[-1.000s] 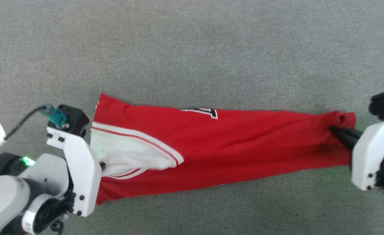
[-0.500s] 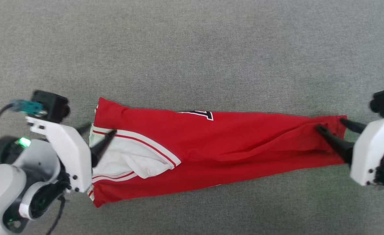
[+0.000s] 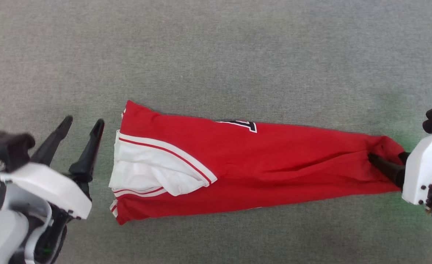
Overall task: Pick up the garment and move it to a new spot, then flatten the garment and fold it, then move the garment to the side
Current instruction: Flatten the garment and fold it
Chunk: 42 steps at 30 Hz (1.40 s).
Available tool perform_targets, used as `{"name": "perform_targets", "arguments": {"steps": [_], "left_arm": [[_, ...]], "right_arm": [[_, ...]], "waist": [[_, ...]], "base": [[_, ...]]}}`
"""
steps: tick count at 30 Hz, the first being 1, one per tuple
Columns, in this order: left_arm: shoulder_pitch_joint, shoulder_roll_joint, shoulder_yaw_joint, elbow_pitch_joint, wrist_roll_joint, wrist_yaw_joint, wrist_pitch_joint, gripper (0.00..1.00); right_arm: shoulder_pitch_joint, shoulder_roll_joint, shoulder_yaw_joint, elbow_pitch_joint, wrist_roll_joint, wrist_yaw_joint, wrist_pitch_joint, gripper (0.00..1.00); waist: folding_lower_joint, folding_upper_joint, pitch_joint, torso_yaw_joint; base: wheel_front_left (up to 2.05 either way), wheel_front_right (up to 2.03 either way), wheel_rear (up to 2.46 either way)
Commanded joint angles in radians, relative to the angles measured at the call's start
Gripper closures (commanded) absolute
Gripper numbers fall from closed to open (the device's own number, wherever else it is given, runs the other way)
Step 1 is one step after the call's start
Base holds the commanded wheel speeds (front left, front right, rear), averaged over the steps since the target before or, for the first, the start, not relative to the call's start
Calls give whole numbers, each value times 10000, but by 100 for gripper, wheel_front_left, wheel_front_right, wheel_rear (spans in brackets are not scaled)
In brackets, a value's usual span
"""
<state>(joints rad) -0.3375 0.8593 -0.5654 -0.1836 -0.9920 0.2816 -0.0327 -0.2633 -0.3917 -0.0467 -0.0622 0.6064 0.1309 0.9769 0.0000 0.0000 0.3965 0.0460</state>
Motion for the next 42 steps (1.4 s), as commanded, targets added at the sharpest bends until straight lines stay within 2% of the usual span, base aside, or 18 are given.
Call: {"name": "perform_targets", "arguments": {"steps": [1, 4, 7, 8, 9, 12, 15, 22, 28, 31, 36, 39, 42], "left_arm": [[255, -114, 61, 111, 58, -68, -352, 0], [678, -442, 211, 521, 161, -154, -1407, 0], [907, -725, 360, 820, 335, -298, -1970, 0], [977, -820, 445, 935, 455, -342, -2096, 0], [1071, -974, 550, 1056, 439, -364, -2180, 0], [1369, -1454, 1061, 1317, 727, -622, -2326, 0], [1760, -2333, 2189, 1350, 1527, -1031, -2329, 0], [2791, -4314, 4229, 1790, 2948, -2518, -2337, 0], [3179, -5494, 5692, 2112, 3833, -3642, -2338, 0], [3216, -5919, 6137, 2292, 4147, -3933, -2337, 0], [3267, -6446, 6518, 2534, 4424, -4113, -2333, 0], [3265, -6561, 6449, 2543, 4457, -4119, -2334, 0], [3322, -6619, 6384, 2506, 4397, -4124, -2334, 0]], "right_arm": [[-92, 113, 107, 268, 100, -2, 89, 0], [-197, 346, 554, 1083, 379, 0, 292, 0], [-151, 302, 1034, 1551, 585, 3, 652, 0], [-160, 278, 1170, 1624, 688, 6, 718, 62], [-198, 251, 1256, 1664, 773, 9, 718, 100], [-428, 104, 1108, 1715, 1054, 4, 475, 100], [-676, -126, 760, 1738, 1256, -5, 378, 100], [-1063, -823, -434, 1671, 1263, -23, 398, 100], [-1300, -1358, -1835, 2128, 867, -10, 449, 100], [-1439, -1677, -2518, 2576, 510, -10, 296, 100], [-1694, -2023, -3236, 3470, -214, -8, 27, 100], [-1762, -2073, -3314, 3676, -394, -8, -10, 100], [-1778, -1874, -3228, 3539, -76, -4, 152, 100]], "waist": [[0, 0, 41, 113], [0, 0, 72, 327], [0, 0, 61, 467], [0, 0, 56, 510], [0, 0, 48, 535], [0, 0, 14, 586], [0, 0, -53, 611], [0, 0, -194, 520], [0, 0, -246, 446], [0, 0, -288, 411], [0, 0, -390, 306], [0, 0, -452, 278], [0, 0, -587, 238]], "base": [[0, 0, 0], [0, 0, 0], [0, 0, 0], [0, 0, 0], [0, 0, 0], [0, 0, 0], [0, 0, 0], [0, 0, 0], [0, 0, 0], [0, 0, 0], [0, 0, 0], [0, 0, 0], [0, 0, 0]]}}
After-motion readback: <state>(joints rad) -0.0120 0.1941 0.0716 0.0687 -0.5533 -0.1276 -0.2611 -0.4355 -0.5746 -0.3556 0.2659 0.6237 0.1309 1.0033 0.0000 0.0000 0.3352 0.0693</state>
